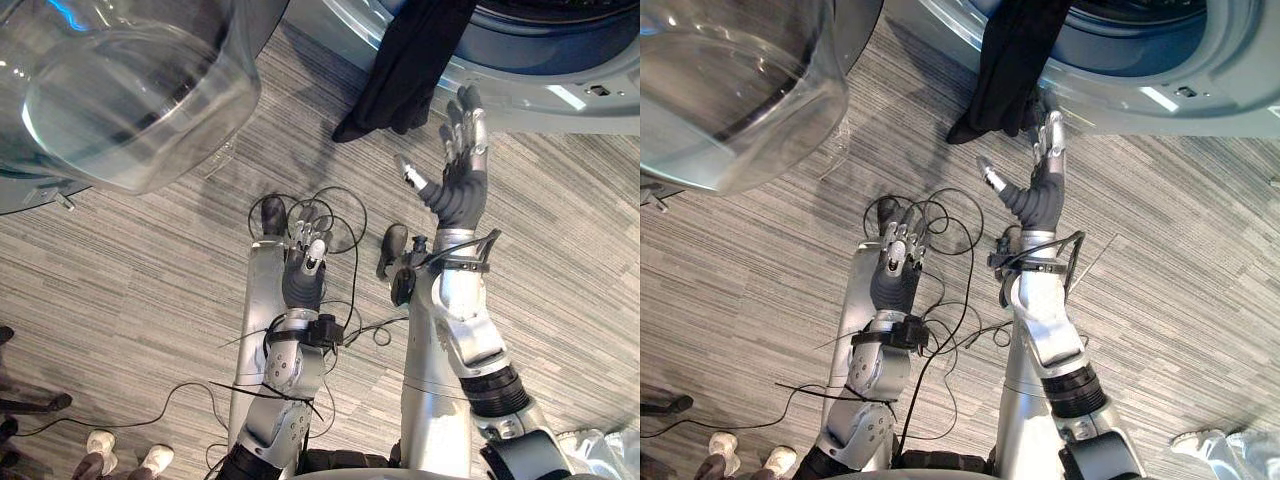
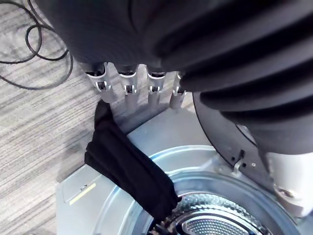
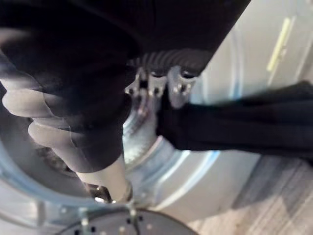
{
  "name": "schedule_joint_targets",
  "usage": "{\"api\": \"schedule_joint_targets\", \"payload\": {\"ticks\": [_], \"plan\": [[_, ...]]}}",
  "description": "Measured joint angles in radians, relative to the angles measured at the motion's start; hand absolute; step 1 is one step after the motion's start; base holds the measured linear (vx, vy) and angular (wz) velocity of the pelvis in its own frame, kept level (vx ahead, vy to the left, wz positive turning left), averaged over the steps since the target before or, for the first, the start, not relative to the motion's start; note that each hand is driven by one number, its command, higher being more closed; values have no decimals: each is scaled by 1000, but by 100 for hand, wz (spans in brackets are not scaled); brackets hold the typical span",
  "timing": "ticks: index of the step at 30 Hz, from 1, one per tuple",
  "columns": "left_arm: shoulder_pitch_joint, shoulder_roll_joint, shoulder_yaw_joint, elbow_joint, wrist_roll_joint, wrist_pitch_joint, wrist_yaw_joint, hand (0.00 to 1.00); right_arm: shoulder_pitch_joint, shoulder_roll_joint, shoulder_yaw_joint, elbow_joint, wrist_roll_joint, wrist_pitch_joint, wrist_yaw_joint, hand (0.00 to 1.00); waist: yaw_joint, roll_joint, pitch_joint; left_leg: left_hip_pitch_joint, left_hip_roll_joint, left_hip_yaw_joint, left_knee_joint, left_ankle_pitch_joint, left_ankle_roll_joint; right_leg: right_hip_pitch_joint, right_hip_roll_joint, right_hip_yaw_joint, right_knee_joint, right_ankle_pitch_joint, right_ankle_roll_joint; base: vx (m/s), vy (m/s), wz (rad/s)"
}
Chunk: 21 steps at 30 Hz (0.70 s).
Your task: Pick up the laundry basket with both hands and put the clothes into the washing machine.
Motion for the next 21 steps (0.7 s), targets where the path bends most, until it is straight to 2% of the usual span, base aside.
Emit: {"api": "schedule_joint_targets", "payload": {"ticks": [4,7,10,16,17,19,21], "plan": [[0,-13,6,29,30,3,6,0,16,27,-25,97,-43,17,-7,0,3,0,0,0,-5,-1,-3,-5,3,3,-4,-3,0,-8,0,16,4,4],[-1,-26,25,38,37,3,8,0,-34,39,-69,211,-76,48,-31,0,9,1,1,0,-16,-6,-7,-5,2,2,-8,-6,1,-11,-4,30,1,7],[-2,-27,26,39,37,-1,9,0,-129,40,-142,345,-74,74,-60,0,25,3,2,-2,-21,-7,-7,-4,-4,1,-14,-10,11,-25,-6,47,-8,9],[-9,-30,24,40,36,-3,12,0,-319,18,-217,509,-25,82,-84,0,35,6,3,-38,-39,-33,14,-12,-14,-26,-34,-32,50,-57,-9,41,-7,15],[-13,-30,22,40,36,-2,13,0,-341,16,-228,529,-23,82,-88,0,38,9,5,-43,-41,-33,18,-12,-13,-32,-38,-31,57,-62,-6,22,-3,15],[-39,-29,8,40,36,-4,14,0,-426,-9,-258,628,12,91,-101,0,57,38,6,-68,-54,-45,43,-19,-17,-51,-41,-34,85,-75,-6,15,1,13],[-52,-26,-13,40,36,-14,15,0,-486,-18,-268,698,29,94,-101,0,59,41,7,-81,-66,-47,50,-19,-17,-69,-53,-32,109,-87,-2,7,-2,19]]}}
